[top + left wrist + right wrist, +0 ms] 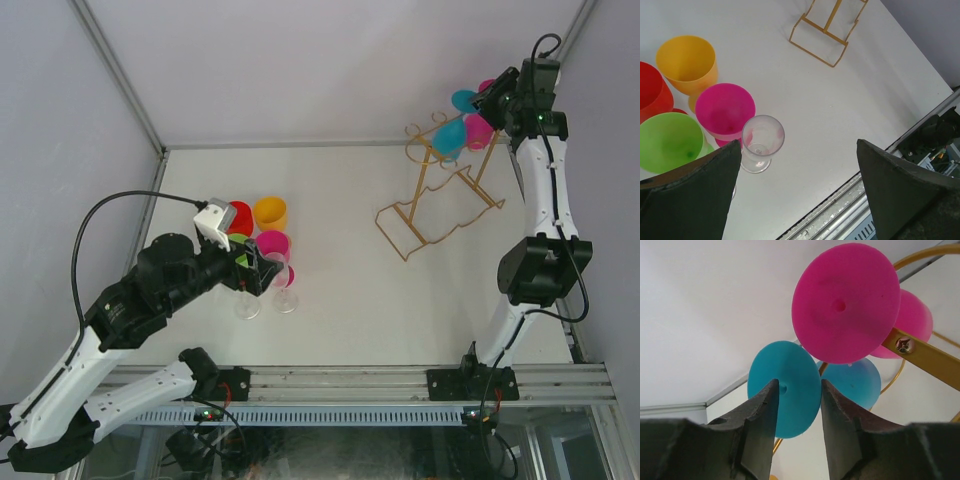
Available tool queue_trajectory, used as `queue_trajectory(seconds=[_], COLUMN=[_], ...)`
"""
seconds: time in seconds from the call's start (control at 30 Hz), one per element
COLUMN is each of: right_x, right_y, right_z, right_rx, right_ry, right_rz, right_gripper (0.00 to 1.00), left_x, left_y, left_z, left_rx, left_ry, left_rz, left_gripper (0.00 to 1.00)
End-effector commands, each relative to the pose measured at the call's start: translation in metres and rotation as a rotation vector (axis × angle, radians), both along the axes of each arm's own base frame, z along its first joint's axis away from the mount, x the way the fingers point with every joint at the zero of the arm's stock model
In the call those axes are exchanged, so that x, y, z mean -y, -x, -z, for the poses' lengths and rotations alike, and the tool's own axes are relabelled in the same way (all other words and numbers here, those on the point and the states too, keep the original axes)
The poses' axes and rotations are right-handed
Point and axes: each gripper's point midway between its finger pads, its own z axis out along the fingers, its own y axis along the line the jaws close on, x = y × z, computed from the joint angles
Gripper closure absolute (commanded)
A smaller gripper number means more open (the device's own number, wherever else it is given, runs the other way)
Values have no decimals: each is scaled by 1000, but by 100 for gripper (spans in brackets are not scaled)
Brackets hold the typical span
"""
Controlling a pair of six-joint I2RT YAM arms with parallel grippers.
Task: Take the wine glass off the wine glass rack
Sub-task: Pick up the wine glass from the wine rack.
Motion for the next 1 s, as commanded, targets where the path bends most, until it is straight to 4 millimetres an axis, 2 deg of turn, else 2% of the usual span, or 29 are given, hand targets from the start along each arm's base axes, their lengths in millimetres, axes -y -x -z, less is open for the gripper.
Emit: queue_trajectory(seconds=[0.0,0.13,0.27,0.4,0.73,0.97], right_x=[-1,-4,2,1,-5,-11], right_y=[-3,-1,6,12,20,17], right_z=[-17,-19,-22,-29,-43,-57], right_rx=[59,67,92,110,157,251], right_ry=[-53,-79,-77,-88,-136,-253], right_rz=[6,-3,39,48,39,44], right_gripper=[64,72,82,83,99,100], left_x=[-1,0,0,-1,2,3], left_y=[-2,-3,-3,-4,-5,-7], left_z=[-6,-4,-1,0,2,3], left_rx=[16,13,6,5,-2,-5], left_ry=[12,7,0,-3,-7,-6], left_rz=[-15,-15,-13,-17,-13,-16], left_gripper=[0,0,0,0,0,0])
